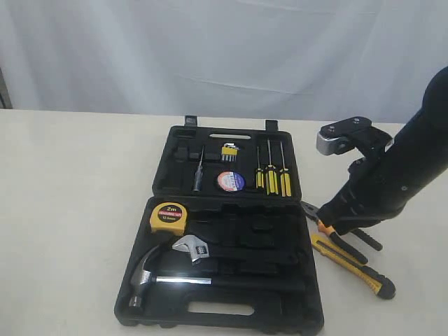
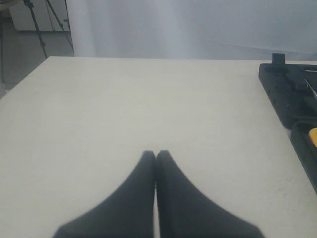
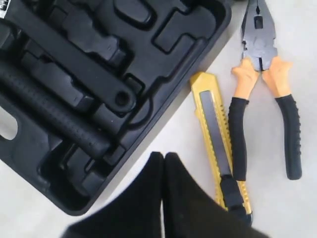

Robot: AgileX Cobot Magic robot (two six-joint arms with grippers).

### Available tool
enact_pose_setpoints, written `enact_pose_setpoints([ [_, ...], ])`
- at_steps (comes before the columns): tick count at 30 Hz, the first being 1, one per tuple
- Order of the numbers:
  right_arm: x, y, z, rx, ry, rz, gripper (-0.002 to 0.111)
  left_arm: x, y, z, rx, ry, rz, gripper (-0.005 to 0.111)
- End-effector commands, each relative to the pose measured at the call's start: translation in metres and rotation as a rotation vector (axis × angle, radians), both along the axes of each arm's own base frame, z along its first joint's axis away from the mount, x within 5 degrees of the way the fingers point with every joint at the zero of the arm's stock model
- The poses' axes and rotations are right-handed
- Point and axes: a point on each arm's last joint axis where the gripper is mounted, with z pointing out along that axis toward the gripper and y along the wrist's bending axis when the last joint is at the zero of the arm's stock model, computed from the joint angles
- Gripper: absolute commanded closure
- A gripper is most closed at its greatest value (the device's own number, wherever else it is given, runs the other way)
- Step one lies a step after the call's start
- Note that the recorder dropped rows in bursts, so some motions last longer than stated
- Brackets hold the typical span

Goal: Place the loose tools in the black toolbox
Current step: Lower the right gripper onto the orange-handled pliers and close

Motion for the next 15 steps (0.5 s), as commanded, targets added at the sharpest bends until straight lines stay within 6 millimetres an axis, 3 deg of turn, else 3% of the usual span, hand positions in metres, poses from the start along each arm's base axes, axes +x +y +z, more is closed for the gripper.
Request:
enact_pose_setpoints([
  [1, 0.0005, -0.0028, 0.001, -0.014, -0.018, -0.008, 0.109, 0.0001, -0.0002, -0.0003, -0.005, -0.005, -0.003, 0.107],
  [9, -0.0007, -0.0074, 0.0001, -0.077, -0.009, 0.028, 0.104, 0.0001, -0.0002, -0.0003, -0.005, -0.005, -0.003, 0.107],
  [11, -0.0012, -0.0094, -0.0002, -0.104, -0.004, 0.044, 0.093, 0.0001, -0.0002, -0.0003, -0.005, -0.005, -0.003, 0.107],
  [15, 0.0002, -0.0114, 0.0001, -0.13, -0.021, 0.053, 0.056, 0.0001, -0.0002, -0.0003, -0.005, -0.005, -0.003, 0.107],
])
